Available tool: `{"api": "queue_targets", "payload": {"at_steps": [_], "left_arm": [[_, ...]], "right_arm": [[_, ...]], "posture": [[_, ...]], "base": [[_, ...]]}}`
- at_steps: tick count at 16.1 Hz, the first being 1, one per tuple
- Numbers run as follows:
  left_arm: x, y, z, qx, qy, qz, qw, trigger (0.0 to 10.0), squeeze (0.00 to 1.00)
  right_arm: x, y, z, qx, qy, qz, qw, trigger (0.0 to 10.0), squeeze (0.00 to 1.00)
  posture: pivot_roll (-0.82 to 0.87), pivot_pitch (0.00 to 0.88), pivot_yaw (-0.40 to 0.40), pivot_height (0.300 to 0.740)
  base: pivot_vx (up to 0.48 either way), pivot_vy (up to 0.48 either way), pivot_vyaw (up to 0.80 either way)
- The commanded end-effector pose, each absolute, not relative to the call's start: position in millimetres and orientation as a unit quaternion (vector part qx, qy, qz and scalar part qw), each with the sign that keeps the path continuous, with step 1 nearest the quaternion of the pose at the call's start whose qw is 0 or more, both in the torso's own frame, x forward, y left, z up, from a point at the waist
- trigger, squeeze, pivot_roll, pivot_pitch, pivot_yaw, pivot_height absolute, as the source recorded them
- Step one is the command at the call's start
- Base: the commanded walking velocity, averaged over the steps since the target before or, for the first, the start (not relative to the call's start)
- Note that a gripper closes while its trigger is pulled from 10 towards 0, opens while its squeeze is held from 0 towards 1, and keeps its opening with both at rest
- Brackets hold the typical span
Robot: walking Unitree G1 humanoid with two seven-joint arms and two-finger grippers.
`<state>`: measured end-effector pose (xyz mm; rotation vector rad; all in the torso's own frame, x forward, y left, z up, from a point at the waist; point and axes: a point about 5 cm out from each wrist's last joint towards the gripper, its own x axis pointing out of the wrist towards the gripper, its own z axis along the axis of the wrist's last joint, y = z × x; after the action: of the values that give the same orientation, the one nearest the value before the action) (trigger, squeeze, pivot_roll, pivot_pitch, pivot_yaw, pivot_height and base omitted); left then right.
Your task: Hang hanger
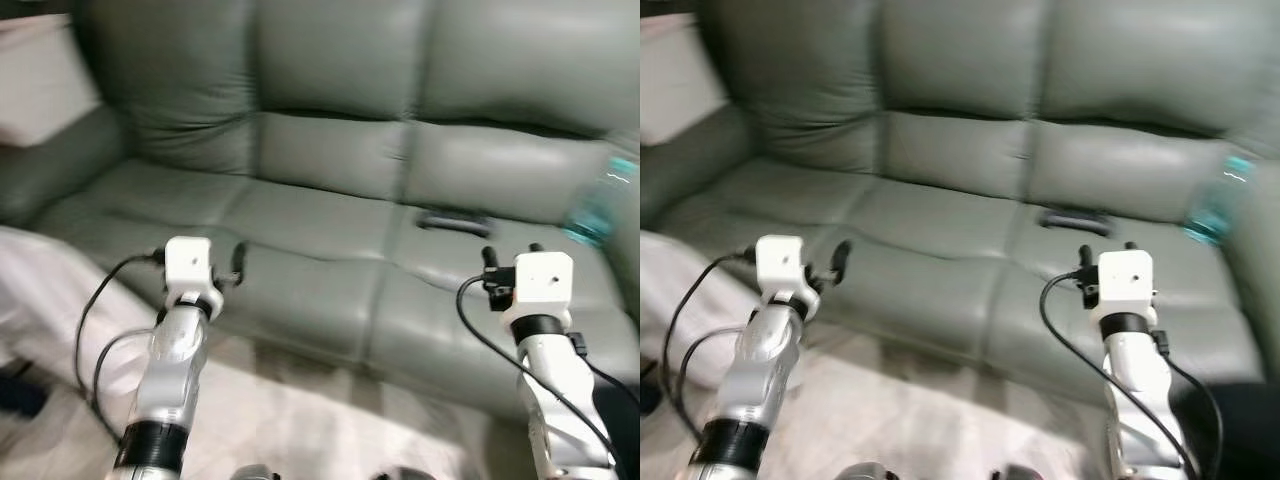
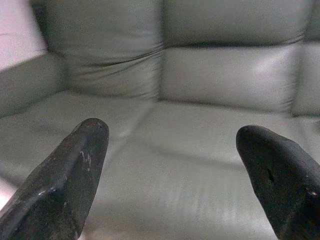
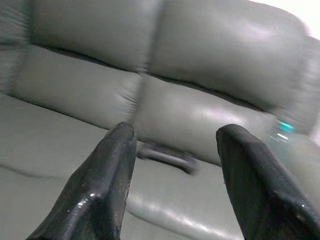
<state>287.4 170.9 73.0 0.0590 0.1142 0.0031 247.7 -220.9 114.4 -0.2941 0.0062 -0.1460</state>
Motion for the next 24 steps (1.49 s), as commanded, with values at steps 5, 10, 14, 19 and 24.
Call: {"api": "queue_targets", "payload": {"at_steps": [5,10,14,19,24], "left_arm": [[292.8,174.1,70.2,0.054,0.075,0.024,0.995,10.0,0.00],[284.1,175.1,64.4,0.004,0.080,0.032,0.996,10.0,0.00],[265.9,186.4,55.1,0.027,0.091,0.067,0.993,10.0,0.00],[283.3,179.5,69.0,0.023,0.067,0.053,0.996,10.0,0.00],[261.7,181.7,41.3,0.035,0.115,0.068,0.990,10.0,0.00]], "right_arm": [[253.1,-213.7,116.0,-0.144,-0.009,-0.063,0.987,10.0,0.00],[249.7,-215.2,111.6,-0.144,0.000,-0.051,0.988,10.0,0.00],[239.4,-217.2,99.5,-0.138,0.022,-0.057,0.989,10.0,0.00],[254.9,-203.1,112.4,-0.133,-0.013,-0.034,0.990,10.0,0.00],[236.5,-215.7,87.8,-0.132,0.035,-0.045,0.990,10.0,0.00]], "posture": [[-0.08,0.000,0.096,0.740],[-0.07,0.000,0.059,0.740],[-0.05,0.000,0.063,0.740],[-0.06,0.000,0.078,0.740],[-0.06,0.000,0.049,0.740]], "base": [[0.000,0.000,0.80],[0.000,0.000,0.80],[0.000,0.000,0.80],[0.000,0.000,0.80],[0.000,0.000,0.79]]}}
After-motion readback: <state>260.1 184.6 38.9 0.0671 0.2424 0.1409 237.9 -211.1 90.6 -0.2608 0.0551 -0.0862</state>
